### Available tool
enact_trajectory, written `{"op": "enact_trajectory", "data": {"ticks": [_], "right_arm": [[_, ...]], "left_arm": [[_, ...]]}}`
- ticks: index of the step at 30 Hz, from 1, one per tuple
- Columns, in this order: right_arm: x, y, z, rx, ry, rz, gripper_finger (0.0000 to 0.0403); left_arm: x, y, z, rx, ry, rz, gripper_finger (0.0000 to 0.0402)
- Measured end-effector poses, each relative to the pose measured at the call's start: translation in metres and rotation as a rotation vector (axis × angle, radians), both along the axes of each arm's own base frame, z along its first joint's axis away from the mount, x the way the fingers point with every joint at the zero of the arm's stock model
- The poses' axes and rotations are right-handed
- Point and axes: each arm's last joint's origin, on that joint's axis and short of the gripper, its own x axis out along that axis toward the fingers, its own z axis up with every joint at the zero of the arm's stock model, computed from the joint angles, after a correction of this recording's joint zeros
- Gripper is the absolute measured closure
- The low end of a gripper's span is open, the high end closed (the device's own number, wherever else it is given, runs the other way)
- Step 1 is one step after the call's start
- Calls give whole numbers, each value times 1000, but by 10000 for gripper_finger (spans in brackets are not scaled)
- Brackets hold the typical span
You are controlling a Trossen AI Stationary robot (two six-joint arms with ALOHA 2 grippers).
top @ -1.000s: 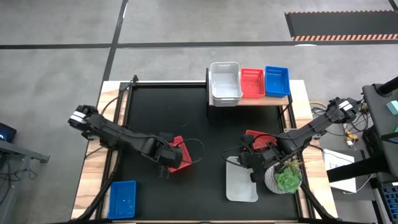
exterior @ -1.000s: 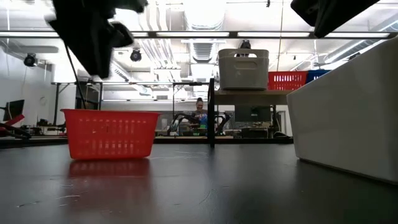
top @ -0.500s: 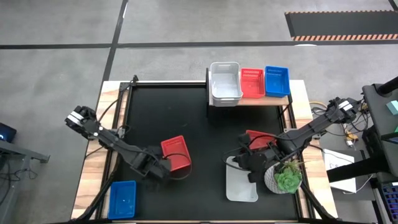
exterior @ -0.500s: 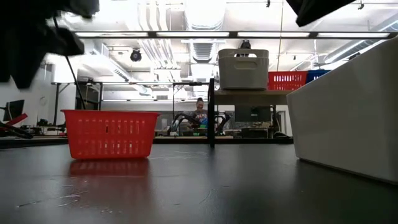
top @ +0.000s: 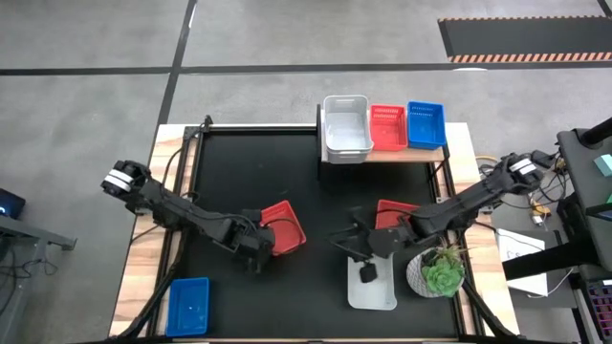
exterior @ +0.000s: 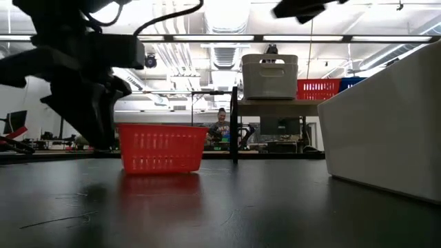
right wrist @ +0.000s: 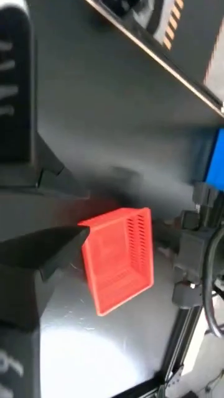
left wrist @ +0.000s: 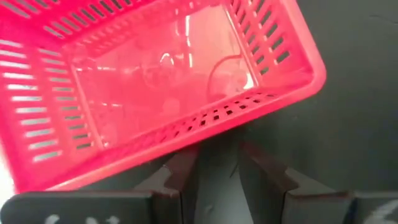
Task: Stack baskets on shelf by color
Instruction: Stack the bottom red bin on top of the red bin on the shelf
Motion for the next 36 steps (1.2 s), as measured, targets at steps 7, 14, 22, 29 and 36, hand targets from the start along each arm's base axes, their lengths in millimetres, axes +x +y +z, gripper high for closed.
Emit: {"op": "enact_trajectory", "data": {"ticks": [7,14,22,29,36], "right_arm": [[49,-4,-8,-118,23,7,274],[86,-11,-10,-120,46,61,244],[113,-25,-23,-56,84,102,234],[123,-27,-44,-48,114,84,235],[133,-27,-53,-46,121,80,236]], "left_arm": [[-13,1,37,9,-53,-105,309],[-40,18,89,213,-372,-177,309],[-68,32,103,325,-733,-272,309],[-85,40,78,374,-940,-285,309],[-96,44,74,363,-1024,-260,309]]}}
